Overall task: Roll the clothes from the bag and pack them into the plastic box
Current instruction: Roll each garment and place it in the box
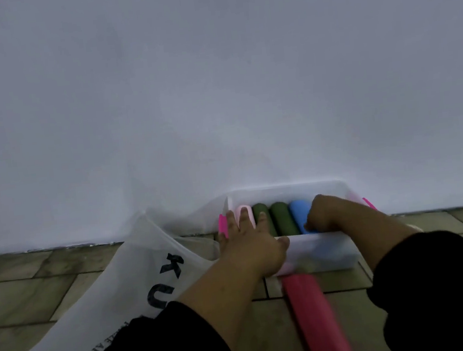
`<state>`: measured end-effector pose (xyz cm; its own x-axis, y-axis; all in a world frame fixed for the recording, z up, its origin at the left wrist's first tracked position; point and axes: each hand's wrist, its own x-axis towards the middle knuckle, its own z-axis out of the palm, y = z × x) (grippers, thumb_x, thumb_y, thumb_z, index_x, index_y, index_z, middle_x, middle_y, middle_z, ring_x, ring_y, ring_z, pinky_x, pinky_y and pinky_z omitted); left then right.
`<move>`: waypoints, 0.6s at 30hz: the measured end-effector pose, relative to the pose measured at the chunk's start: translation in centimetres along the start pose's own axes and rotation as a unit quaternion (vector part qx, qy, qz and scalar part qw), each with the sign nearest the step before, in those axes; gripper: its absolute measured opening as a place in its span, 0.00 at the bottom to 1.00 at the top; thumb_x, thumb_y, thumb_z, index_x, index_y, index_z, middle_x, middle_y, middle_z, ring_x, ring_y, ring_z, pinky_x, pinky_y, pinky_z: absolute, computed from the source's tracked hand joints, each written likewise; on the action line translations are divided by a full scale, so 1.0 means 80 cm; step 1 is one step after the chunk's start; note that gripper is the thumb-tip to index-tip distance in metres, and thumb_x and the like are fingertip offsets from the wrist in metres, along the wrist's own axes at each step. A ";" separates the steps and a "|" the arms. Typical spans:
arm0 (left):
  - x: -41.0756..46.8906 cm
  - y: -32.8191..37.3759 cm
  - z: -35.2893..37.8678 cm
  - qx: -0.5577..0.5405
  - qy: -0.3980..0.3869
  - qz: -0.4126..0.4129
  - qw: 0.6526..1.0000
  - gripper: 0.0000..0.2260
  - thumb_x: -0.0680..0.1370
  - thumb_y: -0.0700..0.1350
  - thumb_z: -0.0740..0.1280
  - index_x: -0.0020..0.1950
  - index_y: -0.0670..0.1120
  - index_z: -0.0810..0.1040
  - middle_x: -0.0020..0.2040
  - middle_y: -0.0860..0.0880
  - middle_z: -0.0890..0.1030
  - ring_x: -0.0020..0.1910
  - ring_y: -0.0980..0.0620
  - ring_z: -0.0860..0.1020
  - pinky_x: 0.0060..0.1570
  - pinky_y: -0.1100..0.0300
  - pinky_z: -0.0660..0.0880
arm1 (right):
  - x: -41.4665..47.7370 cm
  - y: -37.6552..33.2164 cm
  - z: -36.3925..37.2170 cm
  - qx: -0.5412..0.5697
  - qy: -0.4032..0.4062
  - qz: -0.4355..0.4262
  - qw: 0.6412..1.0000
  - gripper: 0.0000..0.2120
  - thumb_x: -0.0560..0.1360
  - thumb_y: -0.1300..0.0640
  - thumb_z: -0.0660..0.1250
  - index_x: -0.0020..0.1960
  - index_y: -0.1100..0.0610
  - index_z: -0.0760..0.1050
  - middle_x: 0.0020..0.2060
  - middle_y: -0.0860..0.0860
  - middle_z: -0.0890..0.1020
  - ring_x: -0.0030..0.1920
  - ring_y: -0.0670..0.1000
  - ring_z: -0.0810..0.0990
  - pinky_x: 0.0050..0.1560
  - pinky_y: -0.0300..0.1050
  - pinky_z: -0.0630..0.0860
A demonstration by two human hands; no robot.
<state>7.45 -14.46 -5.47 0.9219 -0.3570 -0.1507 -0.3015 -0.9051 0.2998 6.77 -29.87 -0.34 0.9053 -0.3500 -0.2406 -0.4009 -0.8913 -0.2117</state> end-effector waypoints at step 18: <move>-0.014 0.002 -0.007 -0.059 0.065 -0.019 0.996 0.33 0.77 0.61 0.58 0.78 0.53 0.51 0.79 0.49 0.48 0.78 0.44 0.42 0.74 0.42 0.45 | -0.128 0.039 0.140 0.067 0.162 -0.084 0.981 0.06 0.76 0.45 0.60 0.48 0.45 0.72 0.42 0.46 0.78 0.39 0.45 0.77 0.37 0.36 0.70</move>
<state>6.46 -14.07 -4.74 0.9584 -0.2824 -0.0426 -0.2418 -0.8817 0.4051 -5.29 -25.88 -9.13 0.9483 -0.2946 0.1179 -0.2379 -0.9059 -0.3503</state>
